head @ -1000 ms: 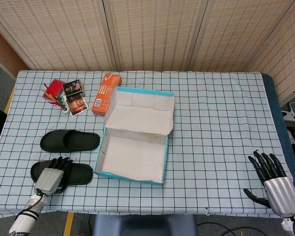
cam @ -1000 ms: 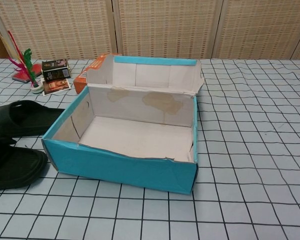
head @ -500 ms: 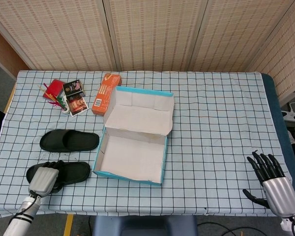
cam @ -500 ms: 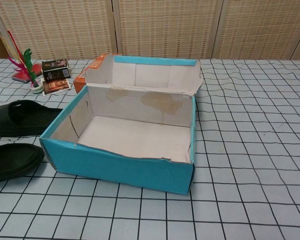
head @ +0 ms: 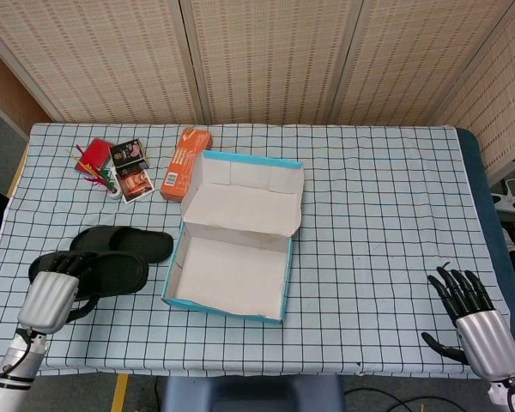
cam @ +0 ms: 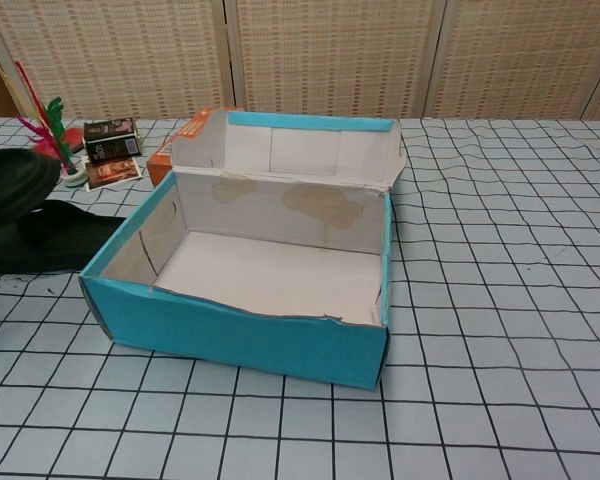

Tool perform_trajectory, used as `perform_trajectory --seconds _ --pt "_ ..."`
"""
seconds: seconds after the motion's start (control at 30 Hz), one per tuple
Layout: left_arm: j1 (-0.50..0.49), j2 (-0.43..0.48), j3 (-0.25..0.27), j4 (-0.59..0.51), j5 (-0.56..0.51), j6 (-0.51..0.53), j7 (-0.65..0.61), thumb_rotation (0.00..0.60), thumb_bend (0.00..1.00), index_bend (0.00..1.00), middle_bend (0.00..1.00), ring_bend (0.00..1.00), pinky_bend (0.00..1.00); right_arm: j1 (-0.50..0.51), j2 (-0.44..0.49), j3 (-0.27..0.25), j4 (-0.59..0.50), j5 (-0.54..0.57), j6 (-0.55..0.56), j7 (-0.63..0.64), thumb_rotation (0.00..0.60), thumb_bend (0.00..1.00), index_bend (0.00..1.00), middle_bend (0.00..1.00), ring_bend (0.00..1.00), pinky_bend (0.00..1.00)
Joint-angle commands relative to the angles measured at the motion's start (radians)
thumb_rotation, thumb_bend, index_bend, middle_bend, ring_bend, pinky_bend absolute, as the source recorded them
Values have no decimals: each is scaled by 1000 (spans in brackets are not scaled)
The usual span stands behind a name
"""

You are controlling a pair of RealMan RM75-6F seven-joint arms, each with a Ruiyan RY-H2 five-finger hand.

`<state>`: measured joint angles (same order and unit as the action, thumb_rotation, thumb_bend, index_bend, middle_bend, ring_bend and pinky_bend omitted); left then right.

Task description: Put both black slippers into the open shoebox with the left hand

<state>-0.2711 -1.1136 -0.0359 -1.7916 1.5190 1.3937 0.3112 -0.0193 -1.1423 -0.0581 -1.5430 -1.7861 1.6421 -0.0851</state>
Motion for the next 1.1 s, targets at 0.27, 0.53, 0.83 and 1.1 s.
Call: perform_trajectory --seconds 0.27,0.53,0.83,1.1 --pt "-227 5 -98 -159 -8 -268 50 600 538 516 586 535 477 1 -2 -3 -3 -3 -4 -2 477 122 0 0 0 0" --pt "-423 -46 -198 -183 -200 -499 104 600 562 523 589 536 479 5 5 -1 1 12 -15 15 478 122 0 0 0 0" --pt "-646 -67 -262 -184 -536 -718 98 600 572 526 595 538 487 8 10 -2 -1 12 -20 26 477 122 0 0 0 0" --pt "-773 -156 -259 -70 -674 -766 38 600 570 521 593 539 488 7 21 -5 -1 7 -10 50 477 121 0 0 0 0"
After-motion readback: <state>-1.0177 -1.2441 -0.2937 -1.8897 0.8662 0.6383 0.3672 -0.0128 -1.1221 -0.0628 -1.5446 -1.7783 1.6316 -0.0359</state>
